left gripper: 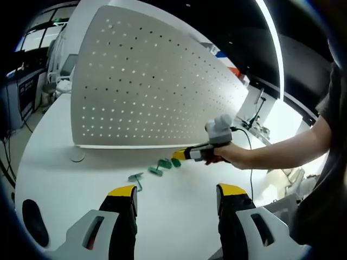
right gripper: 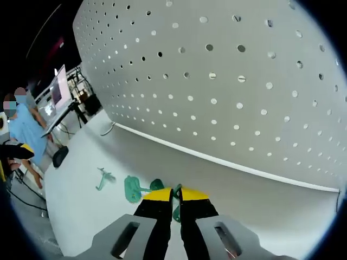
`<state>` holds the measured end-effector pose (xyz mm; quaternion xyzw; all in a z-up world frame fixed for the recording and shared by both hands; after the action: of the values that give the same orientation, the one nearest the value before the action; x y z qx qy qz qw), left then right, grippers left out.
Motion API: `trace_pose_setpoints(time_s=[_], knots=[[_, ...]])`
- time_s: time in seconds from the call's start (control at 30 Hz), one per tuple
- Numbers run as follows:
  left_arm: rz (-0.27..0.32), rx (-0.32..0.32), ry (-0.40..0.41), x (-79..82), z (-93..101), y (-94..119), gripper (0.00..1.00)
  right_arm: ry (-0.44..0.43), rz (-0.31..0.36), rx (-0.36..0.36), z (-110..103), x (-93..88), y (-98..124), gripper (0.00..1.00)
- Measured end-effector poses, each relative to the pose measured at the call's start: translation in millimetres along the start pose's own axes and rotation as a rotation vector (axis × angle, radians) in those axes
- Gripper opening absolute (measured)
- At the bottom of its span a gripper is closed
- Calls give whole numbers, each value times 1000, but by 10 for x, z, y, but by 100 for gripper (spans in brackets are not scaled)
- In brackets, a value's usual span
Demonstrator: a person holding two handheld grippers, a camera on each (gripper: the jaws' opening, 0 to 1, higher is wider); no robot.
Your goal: Insert the hook assembly into the mounting plate slot until the hook locks in place.
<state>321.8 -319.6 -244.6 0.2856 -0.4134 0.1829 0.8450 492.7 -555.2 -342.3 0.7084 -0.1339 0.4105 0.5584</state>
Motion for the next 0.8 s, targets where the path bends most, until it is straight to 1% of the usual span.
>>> trace_pose_setpoints(time_s=[0.13, 0.27, 0.4, 0.53, 0.63, 0.8], knots=[[-1, -4, 4, -4, -3, -3, 60, -31, 9, 13, 36, -6, 22, 1], [-4, -6, 2, 0, -8, -20, 60, -43, 12, 18, 44, -21, 23, 1], [-5, -6, 3, 9, -6, -26, 60, -33, 12, 13, 39, -31, 24, 0], [-7, -3, 9, 20, -20, -32, 59, -3, 35, 4, 10, -26, 59, 0], [-4, 1, 14, 32, -34, -37, 58, 8, 43, 10, -12, -14, 98, 0], [6, -3, 27, 64, -27, -74, 57, 27, 98, 24, -38, 74, 253, 0]])
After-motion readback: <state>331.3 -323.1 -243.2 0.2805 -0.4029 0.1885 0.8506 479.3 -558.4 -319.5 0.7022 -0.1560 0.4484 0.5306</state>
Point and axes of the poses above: the point that each gripper's makers call its tool centre point, and the gripper's own axes: y roughly backward along the fingers, z roughly to its right, x roughly out of its top, the point moved 8 cm from there along y, roughly backward along the fingers, and after that the axes turned 13 degrees about -x, right-handed, at the moved point
